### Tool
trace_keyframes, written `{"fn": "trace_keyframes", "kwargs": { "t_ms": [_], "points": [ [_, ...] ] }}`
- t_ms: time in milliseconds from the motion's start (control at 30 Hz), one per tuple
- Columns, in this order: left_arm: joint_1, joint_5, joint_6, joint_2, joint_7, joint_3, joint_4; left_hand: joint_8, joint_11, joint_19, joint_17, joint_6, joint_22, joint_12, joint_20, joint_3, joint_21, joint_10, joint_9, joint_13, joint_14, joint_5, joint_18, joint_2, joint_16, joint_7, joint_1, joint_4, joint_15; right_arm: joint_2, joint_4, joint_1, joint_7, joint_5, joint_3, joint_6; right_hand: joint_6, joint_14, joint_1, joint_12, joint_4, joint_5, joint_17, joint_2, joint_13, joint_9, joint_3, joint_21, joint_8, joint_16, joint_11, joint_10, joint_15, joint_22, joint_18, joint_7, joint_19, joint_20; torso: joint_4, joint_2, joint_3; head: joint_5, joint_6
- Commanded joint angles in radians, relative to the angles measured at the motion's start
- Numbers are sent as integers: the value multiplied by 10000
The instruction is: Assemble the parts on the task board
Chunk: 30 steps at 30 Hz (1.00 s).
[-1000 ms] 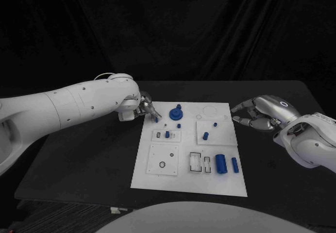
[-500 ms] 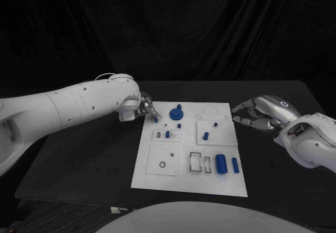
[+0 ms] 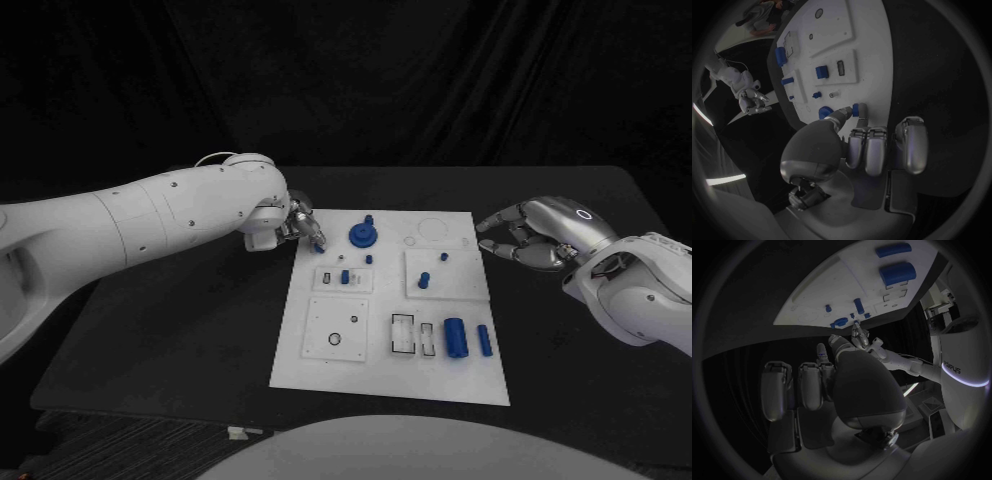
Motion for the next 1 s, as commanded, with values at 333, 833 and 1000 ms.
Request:
{"fn": "trace_keyframes", "kwargs": {
  "t_ms": [333, 833, 1000],
  "points": [
    [-20, 6, -171, -110, 346, 8, 103, 49, -30, 17, 2635, 61, 1859, 35, -22, 1111, -51, 1049, 219, 2634, 1056, 559, 132, -258, 27, -21, -254, -488, 0, -14, -7, -28, -164, -27, 6, 59, 74, 462, 160, -41, -4, 66, -26, 18, -471, -20, 77, -65, -58, -38, 69, 314, 58, 2298, -139, -10, 517, 71, 3, -2, 0, 6, -2],
    [256, 7, 438, -729, -140, 11, 1302, 221, -102, 29, 2635, 354, 1880, 35, -68, 1566, -80, 1049, 357, 2634, 1056, 640, 136, -447, 27, -104, -533, -647, -57, -115, 54, -28, -263, -27, 6, 110, 76, 456, 184, -80, -24, 93, -55, 26, -527, -26, 104, -77, -64, -51, 73, 297, 59, 2294, -136, -7, 511, 72, 2, 3, 2, -33, -2],
    [431, 7, 844, -900, -572, 11, 1763, 214, -120, 40, 2635, 420, 1889, 35, -88, 1716, -81, 1049, 348, 2634, 1056, 526, 133, -495, 27, -121, -658, -668, -77, -127, 66, -28, -290, -27, 6, 135, 69, 452, 198, -171, -37, 108, -72, 28, -654, -34, 127, -85, -75, -59, 50, 255, 67, 2292, -135, 10, 506, 76, 2, 3, 2, 34, -2]
  ]
}}
